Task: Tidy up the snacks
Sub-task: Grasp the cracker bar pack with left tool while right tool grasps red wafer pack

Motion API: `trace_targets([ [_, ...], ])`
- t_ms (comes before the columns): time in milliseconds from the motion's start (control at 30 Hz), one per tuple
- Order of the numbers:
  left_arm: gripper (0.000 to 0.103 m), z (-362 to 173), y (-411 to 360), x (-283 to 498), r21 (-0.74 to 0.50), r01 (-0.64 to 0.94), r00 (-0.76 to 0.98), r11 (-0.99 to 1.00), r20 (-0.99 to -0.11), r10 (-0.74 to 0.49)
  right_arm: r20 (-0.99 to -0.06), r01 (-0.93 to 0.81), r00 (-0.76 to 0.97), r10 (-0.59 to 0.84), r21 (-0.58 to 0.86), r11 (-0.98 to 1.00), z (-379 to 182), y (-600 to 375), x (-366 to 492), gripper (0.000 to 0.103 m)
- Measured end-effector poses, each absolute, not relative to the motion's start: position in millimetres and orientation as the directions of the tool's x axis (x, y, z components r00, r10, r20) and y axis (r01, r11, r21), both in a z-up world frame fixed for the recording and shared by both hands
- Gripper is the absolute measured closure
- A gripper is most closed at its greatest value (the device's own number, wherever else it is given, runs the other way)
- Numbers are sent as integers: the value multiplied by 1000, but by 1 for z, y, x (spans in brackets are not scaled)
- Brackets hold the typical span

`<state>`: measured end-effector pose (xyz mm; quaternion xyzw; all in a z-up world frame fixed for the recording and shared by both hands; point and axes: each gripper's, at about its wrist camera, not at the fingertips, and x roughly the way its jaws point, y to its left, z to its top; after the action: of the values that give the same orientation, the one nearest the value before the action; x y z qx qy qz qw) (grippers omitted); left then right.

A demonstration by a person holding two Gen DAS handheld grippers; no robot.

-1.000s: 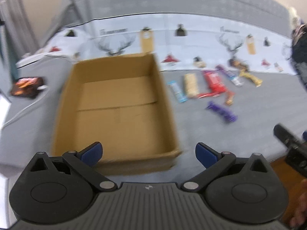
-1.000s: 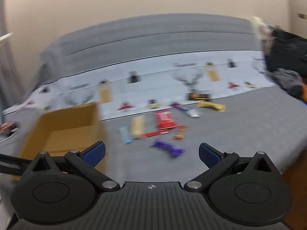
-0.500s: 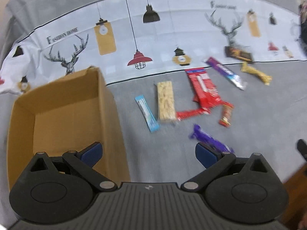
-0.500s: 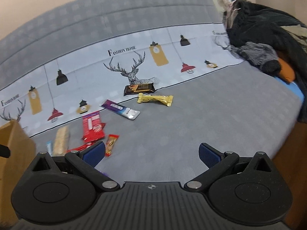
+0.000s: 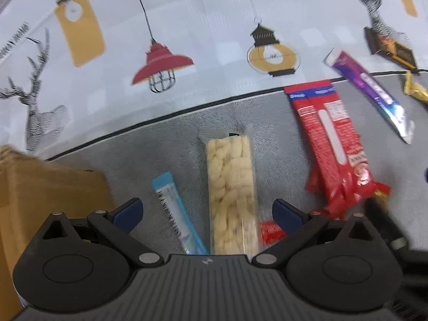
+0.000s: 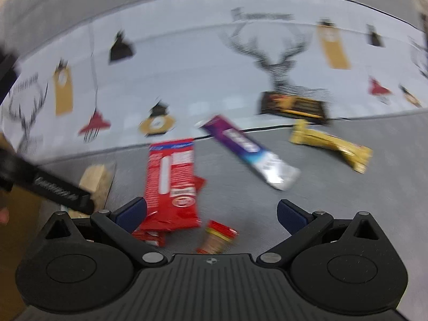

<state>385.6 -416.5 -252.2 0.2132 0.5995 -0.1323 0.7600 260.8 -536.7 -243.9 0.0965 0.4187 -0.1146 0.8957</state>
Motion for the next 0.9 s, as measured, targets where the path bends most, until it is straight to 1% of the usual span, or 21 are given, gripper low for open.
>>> trace_targets([
  [133, 8, -270, -418, 398, 159, 440, 215, 884, -974, 69, -783, 238, 606, -140, 10, 971, -266, -524, 289, 0],
  [200, 15, -274, -418, 402, 152, 438, 209, 886, -976, 64, -791, 236, 594, -146, -2, 972, -277, -523, 297, 1],
  [233, 20, -274, -417, 404, 128, 437, 197, 890, -979, 44, -793, 228, 594, -138, 1, 974, -281, -523, 299, 3],
  [267, 45, -272, -415, 405, 93, 437, 185, 895, -983, 12, -785, 208, 607, -120, 11, 978, -283, -523, 297, 26],
  [300, 62, -268, -413, 405, 55, 438, 173, 897, -985, -24, -773, 190, 627, -97, 31, 981, -282, -524, 294, 44],
  [367, 62, -260, -412, 404, 52, 437, 199, 898, -979, -40, -752, 215, 651, -99, 58, 975, -275, -527, 283, 49],
  [433, 62, -252, -410, 398, 71, 453, 246, 889, -968, -48, -723, 232, 677, -138, 32, 972, -266, -526, 268, 51],
  [500, 62, -245, -404, 393, 58, 444, 250, 894, -966, -62, -695, 245, 701, -160, 25, 969, -253, -529, 251, 51],
  [633, 62, -218, -387, 383, -12, 408, 240, 913, -963, -120, -652, 301, 732, -198, 49, 952, -227, -541, 219, 52],
  [800, 62, -174, -373, 346, -60, 395, 290, 917, -939, -186, -632, 376, 747, -206, 148, 915, -202, -551, 184, 52],
  [900, 62, -151, -360, 320, -63, 404, 323, 913, -924, -207, -610, 392, 765, -205, 189, 900, -187, -544, 164, 52],
])
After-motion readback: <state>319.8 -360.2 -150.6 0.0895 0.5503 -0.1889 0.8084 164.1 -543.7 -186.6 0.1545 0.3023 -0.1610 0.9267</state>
